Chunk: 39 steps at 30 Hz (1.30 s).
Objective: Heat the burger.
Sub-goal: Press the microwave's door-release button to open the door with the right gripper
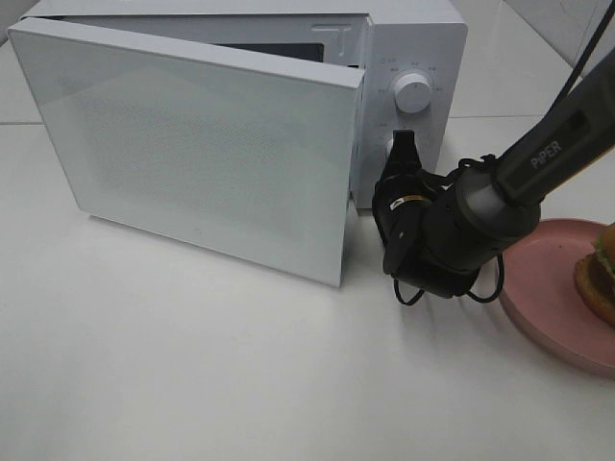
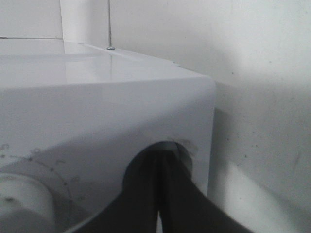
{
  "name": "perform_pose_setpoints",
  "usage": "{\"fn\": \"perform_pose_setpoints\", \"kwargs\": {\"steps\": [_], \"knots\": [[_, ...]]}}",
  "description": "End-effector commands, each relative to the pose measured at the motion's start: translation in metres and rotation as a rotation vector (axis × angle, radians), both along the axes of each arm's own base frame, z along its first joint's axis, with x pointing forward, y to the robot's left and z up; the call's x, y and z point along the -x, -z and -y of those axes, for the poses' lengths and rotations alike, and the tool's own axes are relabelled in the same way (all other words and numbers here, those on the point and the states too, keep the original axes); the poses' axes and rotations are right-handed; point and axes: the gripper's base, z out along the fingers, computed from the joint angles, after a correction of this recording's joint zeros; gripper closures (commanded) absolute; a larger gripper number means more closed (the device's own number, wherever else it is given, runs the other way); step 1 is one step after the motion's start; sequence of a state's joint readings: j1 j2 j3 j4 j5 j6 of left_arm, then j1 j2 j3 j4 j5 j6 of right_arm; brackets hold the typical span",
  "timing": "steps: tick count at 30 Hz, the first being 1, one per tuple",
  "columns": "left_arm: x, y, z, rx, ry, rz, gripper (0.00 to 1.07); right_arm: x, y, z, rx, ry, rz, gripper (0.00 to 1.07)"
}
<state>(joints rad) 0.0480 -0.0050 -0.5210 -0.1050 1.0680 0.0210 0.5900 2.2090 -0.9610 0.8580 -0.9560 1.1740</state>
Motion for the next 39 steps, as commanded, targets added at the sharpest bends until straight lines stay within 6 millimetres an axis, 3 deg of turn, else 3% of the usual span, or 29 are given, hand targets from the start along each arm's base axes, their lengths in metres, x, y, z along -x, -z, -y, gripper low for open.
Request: {"fn": "perform_pose_setpoints", "kwargs": {"steps": [1,17,39], "knots": [[0.003,0.001,0.001,0.006,0.000,0.017,0.10,-0.025,-0.028,-0.002,0.054,-0.036,0.221,1.07],[0.003,0.001,0.001,0.006,0.000,0.017,0.10,-0.020,-0.030,-0.003,0.037,-0.059,0.162,1.07],[0.003,0.001,0.001,0.006,0.000,0.017,0.10,0.023,-0.031,0.012,0.017,-0.155,-0.021,1.07]]}}
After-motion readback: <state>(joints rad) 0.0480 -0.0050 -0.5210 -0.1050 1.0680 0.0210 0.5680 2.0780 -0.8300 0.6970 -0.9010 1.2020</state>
